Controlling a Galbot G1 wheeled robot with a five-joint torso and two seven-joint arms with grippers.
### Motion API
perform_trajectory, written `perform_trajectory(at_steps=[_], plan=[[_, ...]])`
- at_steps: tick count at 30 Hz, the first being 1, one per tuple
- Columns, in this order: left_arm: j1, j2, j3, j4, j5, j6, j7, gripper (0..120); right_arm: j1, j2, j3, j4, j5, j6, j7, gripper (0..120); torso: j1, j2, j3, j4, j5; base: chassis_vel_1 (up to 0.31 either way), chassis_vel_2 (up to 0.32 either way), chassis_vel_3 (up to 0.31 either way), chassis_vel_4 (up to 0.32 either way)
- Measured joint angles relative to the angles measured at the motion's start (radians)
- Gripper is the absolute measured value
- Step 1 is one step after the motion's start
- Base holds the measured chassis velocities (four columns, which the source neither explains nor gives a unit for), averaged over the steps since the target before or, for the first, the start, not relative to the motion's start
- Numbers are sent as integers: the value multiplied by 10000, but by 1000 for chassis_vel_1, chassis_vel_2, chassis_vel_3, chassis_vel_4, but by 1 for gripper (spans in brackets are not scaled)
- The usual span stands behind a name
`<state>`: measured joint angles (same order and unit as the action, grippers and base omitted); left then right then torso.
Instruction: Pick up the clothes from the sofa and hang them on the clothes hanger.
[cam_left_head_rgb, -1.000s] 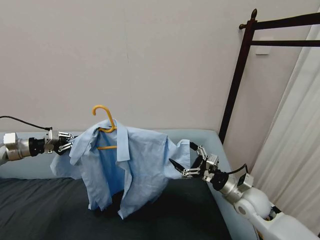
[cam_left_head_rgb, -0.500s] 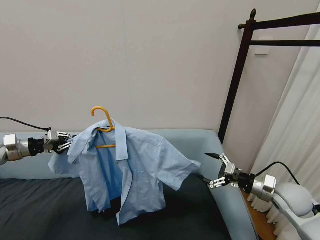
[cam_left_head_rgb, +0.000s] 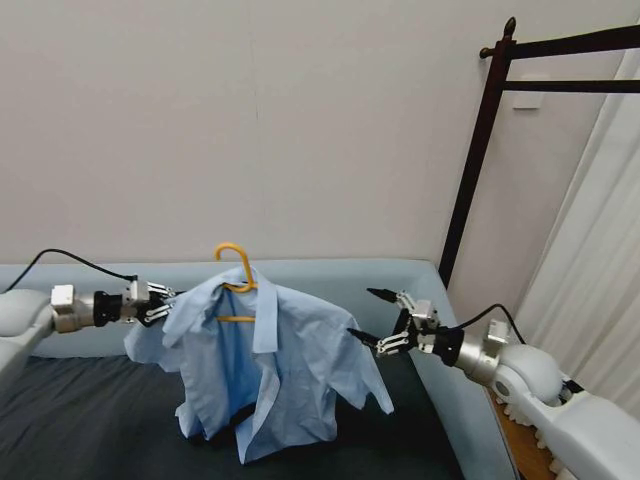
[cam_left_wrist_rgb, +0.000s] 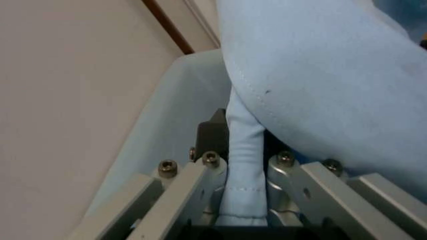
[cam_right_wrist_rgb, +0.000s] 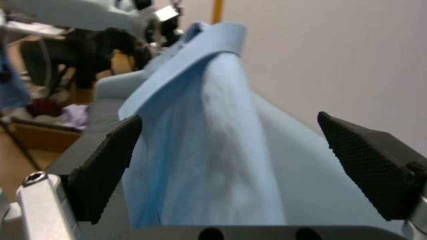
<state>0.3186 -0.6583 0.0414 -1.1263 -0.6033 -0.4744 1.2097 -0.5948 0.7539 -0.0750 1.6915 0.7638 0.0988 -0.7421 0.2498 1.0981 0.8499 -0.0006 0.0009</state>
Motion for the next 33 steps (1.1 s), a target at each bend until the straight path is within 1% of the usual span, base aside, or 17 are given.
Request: perform_trajectory(at_steps=[3, 4, 6, 9, 10, 12, 14, 15, 17, 19, 20, 21, 25, 27, 28, 30, 33], plan=[[-185, -437, 192, 257, 213, -103, 137, 4, 265, 46, -391, -95, -234, -267, -320, 99, 0, 0, 0, -4, 1, 0, 0, 0, 0], [-185, -437, 192, 257, 213, -103, 137, 4, 265, 46, -391, -95, -234, -267, -320, 99, 0, 0, 0, -4, 1, 0, 0, 0, 0], [-447, -672, 360, 538, 338, -220, 248, 4, 380, 63, -502, -190, -504, -518, -330, 97, 0, -1, 0, 0, 3, 0, 0, 0, 0], [-785, -868, 609, 863, 423, -334, 373, 4, 461, 61, -512, -305, -763, -695, -146, 86, 0, 0, 0, 6, 4, 0, 0, 0, 0], [-785, -868, 609, 863, 423, -334, 373, 4, 461, 61, -512, -305, -763, -695, -146, 86, 0, 0, 0, 6, 4, 0, 0, 0, 0], [-1120, -1124, 865, 1185, 456, -404, 452, 4, 338, -38, -302, -256, -818, -864, 61, 77, 0, 0, 0, 8, 1, 0, 0, 0, 0], [-1375, -1358, 1063, 1368, 503, -439, 482, 4, 167, -133, -57, -186, -846, -986, 141, 68, 0, -1, 0, -1, 3, 0, 0, 0, 0], [-1375, -1358, 1063, 1368, 503, -439, 482, 4, 167, -133, -57, -186, -846, -986, 141, 68, 0, -1, 0, -1, 3, 0, 0, 0, 0], [-1562, -1511, 1271, 1426, 519, -450, 491, 4, -28, -235, 198, -104, -860, -1116, 215, 59, 0, -1, 0, -5, 3, 0, 0, 0, 0], [-1848, -1709, 1568, 1566, 571, -463, 515, 4, -332, -363, 606, 32, -819, -1207, 242, 50, 0, 0, 0, 8, 4, 0, 0, 0, 0], [-1977, -1818, 1694, 1654, 589, -491, 533, 4, -505, -432, 825, 93, -790, -1230, 222, 47, 0, 0, -1, 0, 5, 0, 0, 0, 0], [-1977, -1818, 1694, 1654, 589, -491, 533, 4, -505, -432, 825, 93, -790, -1230, 222, 47, 0, 0, -1, 0, 5, 0, 0, 0, 0], [-2118, -1980, 1867, 1700, 592, -538, 546, 4, -831, -564, 1231, 135, -895, -1305, -117, 28, 0, 0, -1, -3, 3, 0, 0, 0, 0], [-2135, -1994, 1890, 1704, 593, -543, 547, 4, -883, -578, 1278, 145, -917, -1311, -136, 25, 0, 0, -1, -2, 4, 0, 0, 0, 0], [-2160, -2026, 1927, 1720, 594, -550, 546, 4, -957, -597, 1346, 164, -929, -1315, -141, 18, 0, -1, -1, 4, 4, 0, 0, 0, 0], [-2188, -2075, 1963, 1733, 592, -570, 544, 4, -1022, -623, 1413, 185, -941, -1315, -157, 10, 0, 0, -1, 6, 2, 0, 0, 0, 0], [-2202, -2111, 1997, 1747, 534, -668, 524, 4, -1085, -637, 1488, 198, -960, -1313, -204, 8, 0, 0, -1, 5, 2, 0, 0, 0, 0]])
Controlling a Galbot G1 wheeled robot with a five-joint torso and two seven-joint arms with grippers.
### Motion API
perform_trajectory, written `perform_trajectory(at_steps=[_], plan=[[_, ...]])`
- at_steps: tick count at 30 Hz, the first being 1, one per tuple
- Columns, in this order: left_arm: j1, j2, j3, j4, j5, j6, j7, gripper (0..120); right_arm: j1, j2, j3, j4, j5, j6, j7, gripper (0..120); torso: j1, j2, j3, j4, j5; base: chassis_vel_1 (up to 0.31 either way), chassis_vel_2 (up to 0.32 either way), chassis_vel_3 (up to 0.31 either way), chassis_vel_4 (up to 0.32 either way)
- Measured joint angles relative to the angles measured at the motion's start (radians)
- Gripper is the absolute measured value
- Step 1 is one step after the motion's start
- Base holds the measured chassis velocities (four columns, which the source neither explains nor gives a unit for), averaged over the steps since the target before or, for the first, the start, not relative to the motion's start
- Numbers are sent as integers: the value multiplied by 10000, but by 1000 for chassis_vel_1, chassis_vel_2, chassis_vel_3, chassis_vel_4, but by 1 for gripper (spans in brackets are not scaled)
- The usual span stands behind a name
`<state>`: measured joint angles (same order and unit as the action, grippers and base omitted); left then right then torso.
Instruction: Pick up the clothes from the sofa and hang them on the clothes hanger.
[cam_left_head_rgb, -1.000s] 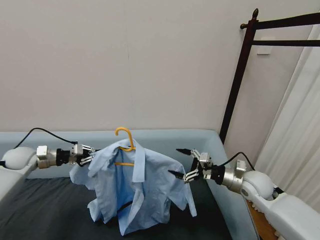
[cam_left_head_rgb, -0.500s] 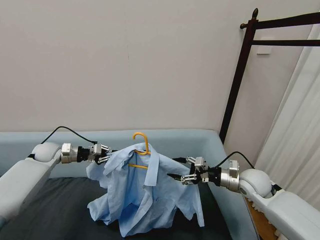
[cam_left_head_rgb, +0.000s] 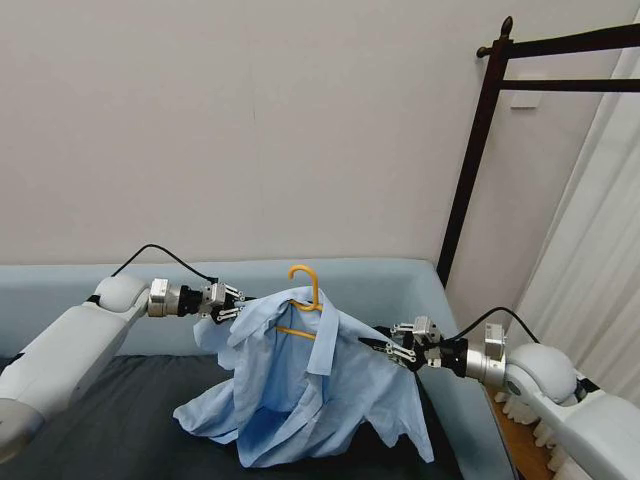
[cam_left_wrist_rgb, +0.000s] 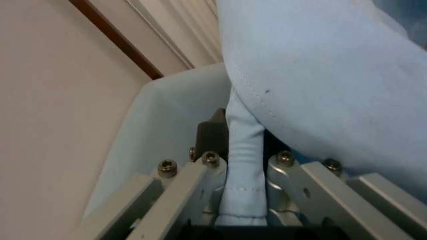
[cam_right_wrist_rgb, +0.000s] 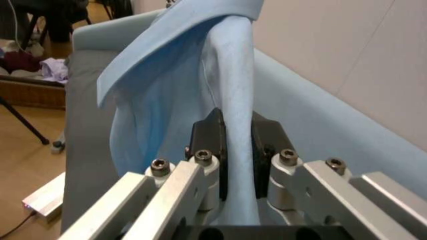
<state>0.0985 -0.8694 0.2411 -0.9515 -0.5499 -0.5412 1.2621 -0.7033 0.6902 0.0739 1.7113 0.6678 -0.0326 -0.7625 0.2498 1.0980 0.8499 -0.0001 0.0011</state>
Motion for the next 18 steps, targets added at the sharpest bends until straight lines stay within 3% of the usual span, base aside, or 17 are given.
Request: perform_trajectory(at_steps=[3, 7, 9, 17, 18], plan=[[0, -7, 59, 17, -179, -180, -114, 5, -93, -3, 114, 53, 38, 2, -43, 8, 0, 0, 0, -3, 0, 0, 0, 0, 0], [2, 60, -8, 187, -503, -708, -312, 25, -280, -56, 566, 333, 404, -166, -8, 8, 0, 0, 0, -4, -1, 0, 0, 0, 0], [6, 79, -65, 226, -507, -783, -322, 26, -285, -76, 620, 361, 454, -177, 12, 8, 0, 0, 0, -3, -1, 0, 0, 0, 0], [346, 541, -1183, 556, -931, -1224, -1159, 59, -732, -480, 1670, 1010, 1321, -288, 401, 8, 0, 0, -1, -4, 0, 0, 0, 0, 0], [346, 541, -1183, 556, -931, -1224, -1159, 59, -732, -480, 1670, 1010, 1321, -288, 401, 8, 0, 0, -1, -4, 0, 0, 0, 0, 0]])
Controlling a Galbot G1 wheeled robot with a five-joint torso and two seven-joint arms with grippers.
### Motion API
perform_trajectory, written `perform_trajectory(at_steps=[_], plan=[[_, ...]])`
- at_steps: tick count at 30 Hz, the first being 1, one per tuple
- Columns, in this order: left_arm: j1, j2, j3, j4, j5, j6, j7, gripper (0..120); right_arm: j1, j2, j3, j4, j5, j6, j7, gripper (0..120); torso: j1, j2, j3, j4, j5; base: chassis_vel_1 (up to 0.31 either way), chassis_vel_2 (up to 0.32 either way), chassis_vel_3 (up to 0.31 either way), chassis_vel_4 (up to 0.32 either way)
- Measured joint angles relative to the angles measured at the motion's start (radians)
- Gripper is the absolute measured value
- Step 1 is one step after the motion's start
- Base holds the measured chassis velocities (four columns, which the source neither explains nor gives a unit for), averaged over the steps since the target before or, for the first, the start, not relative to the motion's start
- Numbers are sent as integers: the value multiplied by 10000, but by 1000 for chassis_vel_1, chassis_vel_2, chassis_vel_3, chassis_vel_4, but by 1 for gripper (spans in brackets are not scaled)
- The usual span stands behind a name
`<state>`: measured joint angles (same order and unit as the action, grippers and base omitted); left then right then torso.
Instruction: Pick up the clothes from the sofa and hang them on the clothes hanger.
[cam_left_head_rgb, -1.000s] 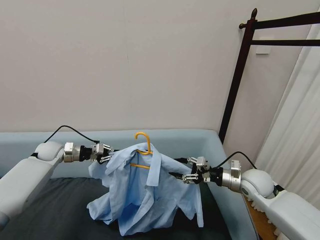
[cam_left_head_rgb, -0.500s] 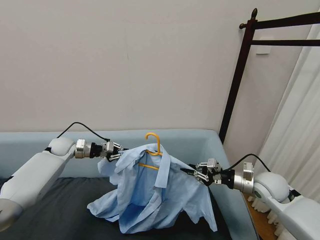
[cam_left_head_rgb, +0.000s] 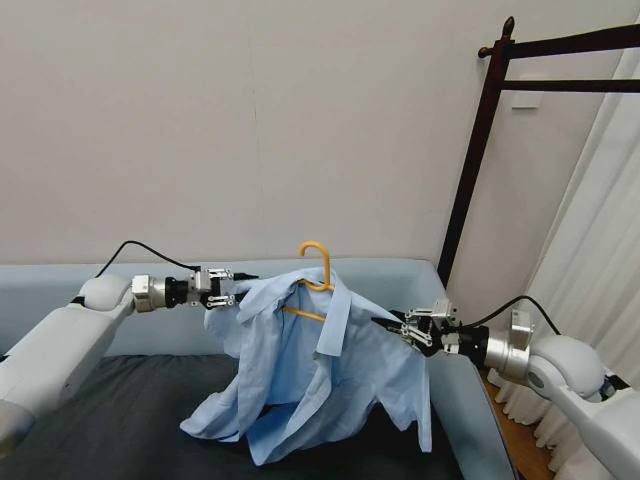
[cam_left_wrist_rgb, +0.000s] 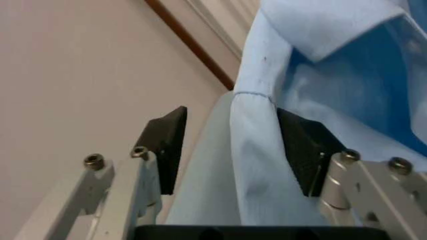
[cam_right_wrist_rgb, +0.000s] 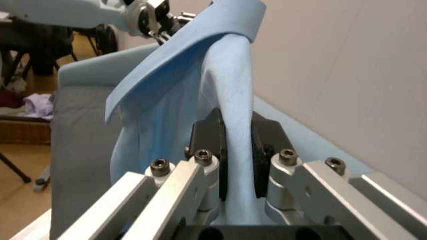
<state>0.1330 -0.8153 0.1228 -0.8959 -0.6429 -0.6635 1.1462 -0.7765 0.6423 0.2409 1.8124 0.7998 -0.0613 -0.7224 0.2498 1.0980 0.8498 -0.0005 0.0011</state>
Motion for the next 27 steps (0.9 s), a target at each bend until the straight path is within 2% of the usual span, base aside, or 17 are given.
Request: perform_trajectory(at_steps=[4, 7, 9, 10, 11, 13, 14, 15, 18, 20, 27], plan=[[829, 437, -746, -302, -931, 4, -1127, 78, -508, -250, 892, 453, 303, -161, 228, 8, -1, 1, 0, 4, 0, 0, 0, 0, 0], [1324, 581, -997, -647, -1349, 36, -1741, 84, -695, -396, 1182, 653, 502, -244, 359, 8, -1, 1, 0, 3, -1, 0, 0, 0, 0], [2402, 831, -1287, -1833, -2091, 182, -3466, 94, -931, -699, 1610, 1014, 789, -336, 592, 8, -1, 1, 0, 1, -3, 0, 0, 0, 0], [2402, 831, -1287, -1833, -2091, 182, -3466, 94, -931, -699, 1610, 1014, 789, -336, 592, 8, -1, 1, 0, 1, -3, 0, 0, 0, 0], [3006, 905, -1496, -2571, -2446, 358, -4262, 98, -1013, -841, 1799, 1160, 839, -380, 709, 8, -1, 0, -1, 3, -1, 0, 0, 0, 0], [3754, 944, -1727, -3665, -2877, 641, -5122, 100, -1111, -1018, 2039, 1381, 889, -476, 892, 8, -1, 1, -1, 3, -4, 0, 0, 0, 0], [4350, 946, -1855, -4699, -3197, 933, -5575, 100, -1206, -1151, 2244, 1577, 982, -597, 1060, 8, -2, 1, -2, 1, 0, 0, 0, 0, 0], [4350, 946, -1855, -4699, -3197, 933, -5575, 100, -1206, -1151, 2244, 1577, 982, -597, 1060, 8, -2, 1, -2, 1, 0, 0, 0, 0, 0], [5147, 781, -1867, -6152, -3400, 1578, -5583, 100, -1456, -1394, 2533, 2016, 1068, -804, 1587, 8, -1, 2, -1, -2, -2, 0, 0, 0, 0], [5330, 586, -1699, -6548, -3396, 1983, -5151, 100, -1673, -1467, 2634, 2185, 1061, -822, 1740, 8, -2, 2, -2, 0, 4, 0, 0, 0, 0], [4967, -29, -967, -6259, -3193, 2271, -4778, 98, -2134, -1359, 2736, 2329, 867, -777, 1760, 8, -2, 2, 0, -1, 3, 0, 0, 0, 0]])
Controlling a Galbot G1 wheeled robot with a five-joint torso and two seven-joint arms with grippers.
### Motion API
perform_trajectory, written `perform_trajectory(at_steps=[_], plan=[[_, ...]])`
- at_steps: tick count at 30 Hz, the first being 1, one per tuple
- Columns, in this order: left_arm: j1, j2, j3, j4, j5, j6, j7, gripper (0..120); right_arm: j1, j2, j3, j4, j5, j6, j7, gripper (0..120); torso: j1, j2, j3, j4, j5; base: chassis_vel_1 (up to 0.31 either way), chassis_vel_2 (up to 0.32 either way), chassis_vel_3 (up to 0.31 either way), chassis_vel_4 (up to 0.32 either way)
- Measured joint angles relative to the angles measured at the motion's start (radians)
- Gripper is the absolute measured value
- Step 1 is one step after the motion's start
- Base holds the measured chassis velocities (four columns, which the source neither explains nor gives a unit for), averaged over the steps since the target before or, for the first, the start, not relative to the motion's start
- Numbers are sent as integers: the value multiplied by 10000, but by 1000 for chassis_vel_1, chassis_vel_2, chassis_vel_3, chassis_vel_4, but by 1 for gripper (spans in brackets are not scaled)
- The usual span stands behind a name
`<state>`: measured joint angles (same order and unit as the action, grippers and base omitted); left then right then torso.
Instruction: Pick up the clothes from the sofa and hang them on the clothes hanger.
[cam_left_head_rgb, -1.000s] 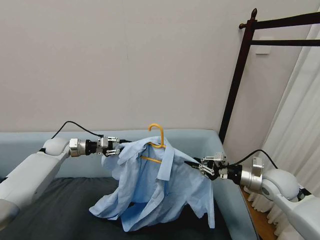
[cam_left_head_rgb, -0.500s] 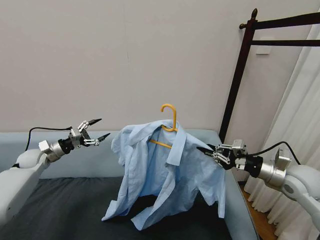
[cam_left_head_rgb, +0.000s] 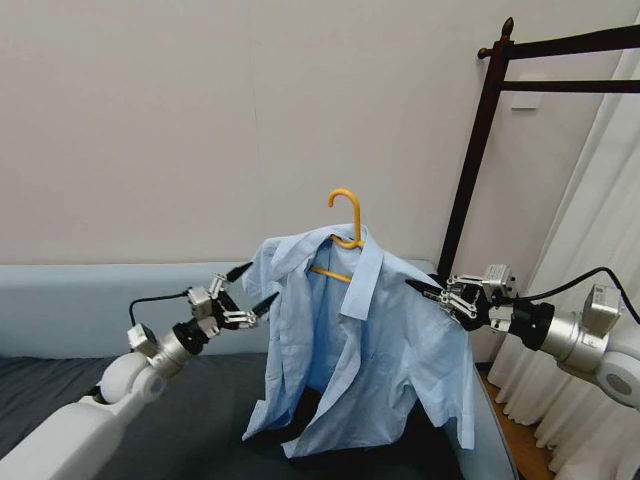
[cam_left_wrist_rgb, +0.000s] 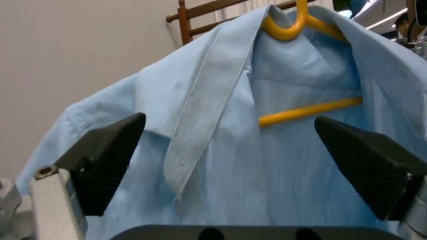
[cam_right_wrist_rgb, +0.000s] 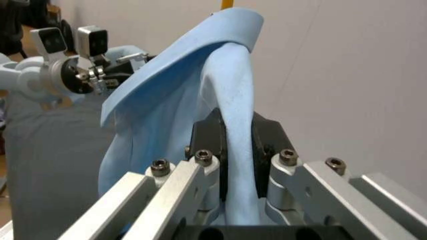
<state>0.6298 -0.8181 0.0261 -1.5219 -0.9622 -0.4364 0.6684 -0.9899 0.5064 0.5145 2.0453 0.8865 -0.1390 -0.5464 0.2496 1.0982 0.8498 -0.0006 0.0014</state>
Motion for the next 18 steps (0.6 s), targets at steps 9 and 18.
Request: perform_trajectory(at_steps=[9, 18], plan=[[-609, -704, 549, 1141, -167, 65, 224, 64, 20, 90, 1, -110, -10, 93, -21, 8, 1, -1, 1, 2, -2, 0, 0, 0, 0], [-673, -858, 503, 1630, -231, 12, 491, 34, 167, 156, -74, -287, -30, 128, -77, 8, 1, -1, 1, 4, -4, 0, 0, 0, 0]])
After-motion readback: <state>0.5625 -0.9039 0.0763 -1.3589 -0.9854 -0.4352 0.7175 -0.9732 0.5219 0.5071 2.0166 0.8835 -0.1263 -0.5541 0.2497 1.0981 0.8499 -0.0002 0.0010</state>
